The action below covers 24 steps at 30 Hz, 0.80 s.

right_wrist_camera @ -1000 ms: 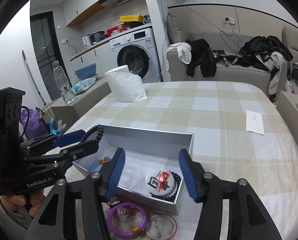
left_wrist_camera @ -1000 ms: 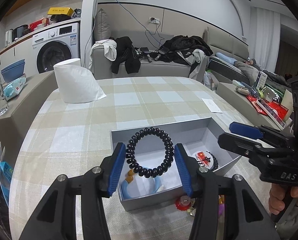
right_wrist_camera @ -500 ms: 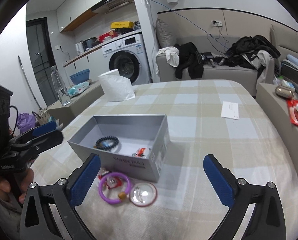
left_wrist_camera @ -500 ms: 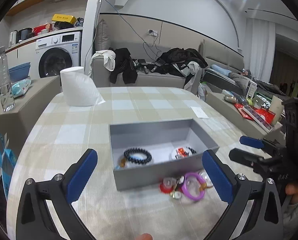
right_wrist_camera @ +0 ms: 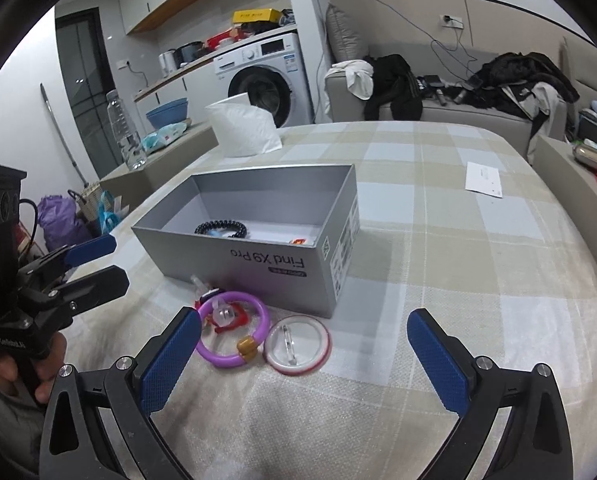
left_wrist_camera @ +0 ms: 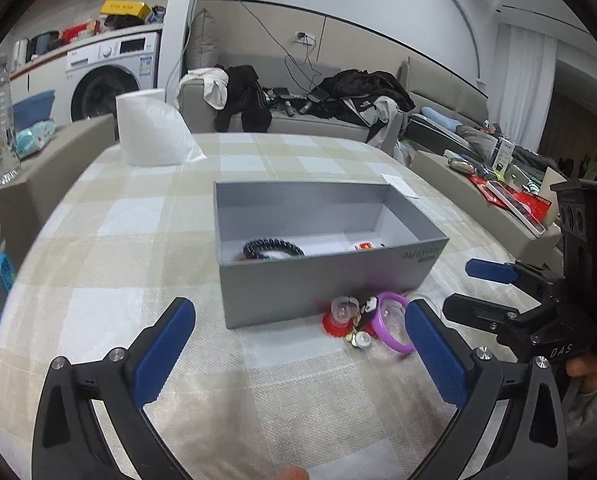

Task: Organize jewelry
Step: 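Move the right tool to the red-rimmed clear badge and close on it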

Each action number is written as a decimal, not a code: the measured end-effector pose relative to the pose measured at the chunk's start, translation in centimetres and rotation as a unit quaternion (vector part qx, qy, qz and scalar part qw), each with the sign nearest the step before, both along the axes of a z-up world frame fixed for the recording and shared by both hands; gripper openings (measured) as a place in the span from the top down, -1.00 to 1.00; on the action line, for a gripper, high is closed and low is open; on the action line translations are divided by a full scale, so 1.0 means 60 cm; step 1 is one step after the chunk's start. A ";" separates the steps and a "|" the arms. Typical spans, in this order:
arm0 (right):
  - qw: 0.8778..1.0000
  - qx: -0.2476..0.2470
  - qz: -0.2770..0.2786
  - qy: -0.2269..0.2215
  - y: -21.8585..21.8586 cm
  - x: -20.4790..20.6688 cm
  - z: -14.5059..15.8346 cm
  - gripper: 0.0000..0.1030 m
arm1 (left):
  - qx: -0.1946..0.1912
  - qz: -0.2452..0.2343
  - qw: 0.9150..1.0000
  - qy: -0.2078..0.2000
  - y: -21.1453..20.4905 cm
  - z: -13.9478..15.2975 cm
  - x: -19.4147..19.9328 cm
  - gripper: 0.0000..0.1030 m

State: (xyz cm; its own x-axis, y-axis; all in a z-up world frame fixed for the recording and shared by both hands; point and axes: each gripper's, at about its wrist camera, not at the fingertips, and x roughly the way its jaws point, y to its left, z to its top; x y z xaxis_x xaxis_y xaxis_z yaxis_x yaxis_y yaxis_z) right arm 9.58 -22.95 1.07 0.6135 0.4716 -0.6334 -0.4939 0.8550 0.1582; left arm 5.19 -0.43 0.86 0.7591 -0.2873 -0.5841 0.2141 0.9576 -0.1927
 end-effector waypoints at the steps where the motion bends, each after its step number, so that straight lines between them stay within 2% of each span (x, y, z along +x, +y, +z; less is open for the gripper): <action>1: 1.000 -0.004 0.003 0.003 0.003 0.000 -0.002 -1.00 | 0.004 -0.003 1.000 0.006 -0.003 -0.003 0.001 -0.98; 3: 1.000 -0.012 0.008 0.010 0.007 0.003 -0.005 -0.97 | 0.014 -0.006 1.000 0.002 -0.010 -0.002 -0.004 -0.98; 6: 0.999 -0.023 0.009 0.021 0.011 0.007 -0.011 -0.75 | 0.024 -0.007 1.000 0.002 -0.017 -0.003 -0.008 -0.98; 11: 0.999 -0.042 0.017 0.029 0.019 0.008 -0.016 -0.57 | 0.008 -0.005 1.000 0.009 -0.007 -0.005 -0.005 -0.98; 17: 0.990 -0.139 0.022 0.001 0.030 -0.004 -0.019 -0.47 | -0.012 0.000 1.000 0.020 0.003 -0.008 0.001 -0.98; 20: 0.989 -0.148 0.026 0.006 0.034 -0.001 -0.024 -0.40 | -0.013 0.000 1.000 0.020 0.004 -0.008 0.001 -0.98; 22: 0.987 -0.157 0.030 0.012 0.039 0.002 -0.032 -0.29 | -0.012 0.000 1.000 0.020 0.003 -0.008 0.000 -0.98; 24: 0.988 -0.152 0.031 0.015 0.041 0.006 -0.032 -0.29 | -0.012 0.000 1.000 0.020 0.004 -0.008 0.000 -0.98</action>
State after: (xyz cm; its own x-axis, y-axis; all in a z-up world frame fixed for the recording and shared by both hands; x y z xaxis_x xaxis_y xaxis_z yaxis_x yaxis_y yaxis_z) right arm 9.92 -20.49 -0.84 0.5678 0.2941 -0.7688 -0.5467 0.8330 -0.0851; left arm 5.19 -0.17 0.38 0.7354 -0.3017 -0.6067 0.2057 0.9525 -0.2244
